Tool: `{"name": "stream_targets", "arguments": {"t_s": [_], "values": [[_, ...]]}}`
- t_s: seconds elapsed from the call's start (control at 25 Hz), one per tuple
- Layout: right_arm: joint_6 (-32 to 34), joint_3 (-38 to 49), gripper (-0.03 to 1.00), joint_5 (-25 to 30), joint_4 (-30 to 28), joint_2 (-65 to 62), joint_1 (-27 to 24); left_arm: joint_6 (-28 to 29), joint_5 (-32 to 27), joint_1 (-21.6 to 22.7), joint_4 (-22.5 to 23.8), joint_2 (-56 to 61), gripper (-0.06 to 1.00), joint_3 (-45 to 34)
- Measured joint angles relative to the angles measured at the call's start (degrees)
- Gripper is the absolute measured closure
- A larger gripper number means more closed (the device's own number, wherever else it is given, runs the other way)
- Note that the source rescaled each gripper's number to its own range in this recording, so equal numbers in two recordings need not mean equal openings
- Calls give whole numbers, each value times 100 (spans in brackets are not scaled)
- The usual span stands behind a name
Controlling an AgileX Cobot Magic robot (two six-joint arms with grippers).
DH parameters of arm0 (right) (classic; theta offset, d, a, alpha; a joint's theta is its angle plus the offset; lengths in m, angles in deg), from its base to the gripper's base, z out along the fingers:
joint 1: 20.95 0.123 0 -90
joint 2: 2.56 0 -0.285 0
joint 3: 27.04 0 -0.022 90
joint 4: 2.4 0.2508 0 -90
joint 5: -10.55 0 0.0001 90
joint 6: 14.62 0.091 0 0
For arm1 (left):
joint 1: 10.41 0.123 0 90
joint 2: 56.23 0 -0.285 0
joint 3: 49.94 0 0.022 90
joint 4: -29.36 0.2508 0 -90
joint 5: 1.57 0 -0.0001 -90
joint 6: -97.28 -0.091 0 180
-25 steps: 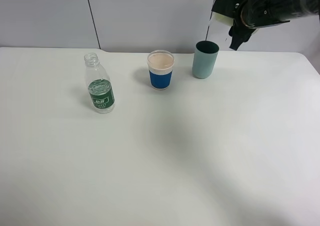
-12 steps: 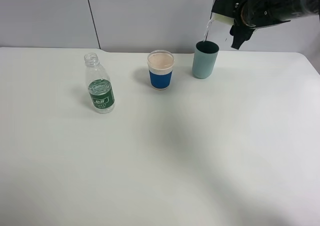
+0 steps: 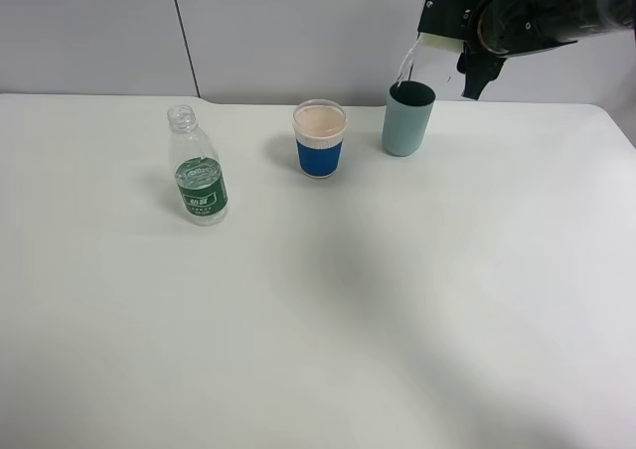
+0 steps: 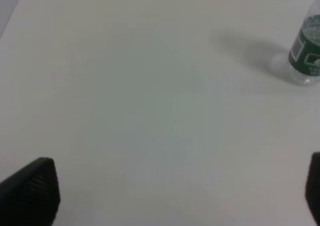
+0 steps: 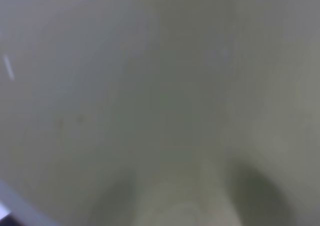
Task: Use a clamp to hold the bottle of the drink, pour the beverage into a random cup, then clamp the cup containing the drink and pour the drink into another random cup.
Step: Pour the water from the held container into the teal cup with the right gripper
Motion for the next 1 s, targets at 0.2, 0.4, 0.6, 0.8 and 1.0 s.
{"name": "stream_targets", "arguments": {"t_s": [0.2,0.4,0.6,0.8,1.0], "values": [[0,0,95,0,-5,0,0,0,0,0,0,0,-6,0],[-253,0,95,0,-5,0,0,0,0,0,0,0,-6,0],[-450,0,95,0,-5,0,0,0,0,0,0,0,-6,0],[-467,0,95,0,-5,0,0,0,0,0,0,0,-6,0],[-502,0,95,0,-110,0,0,0,0,0,0,0,-6,0]]}}
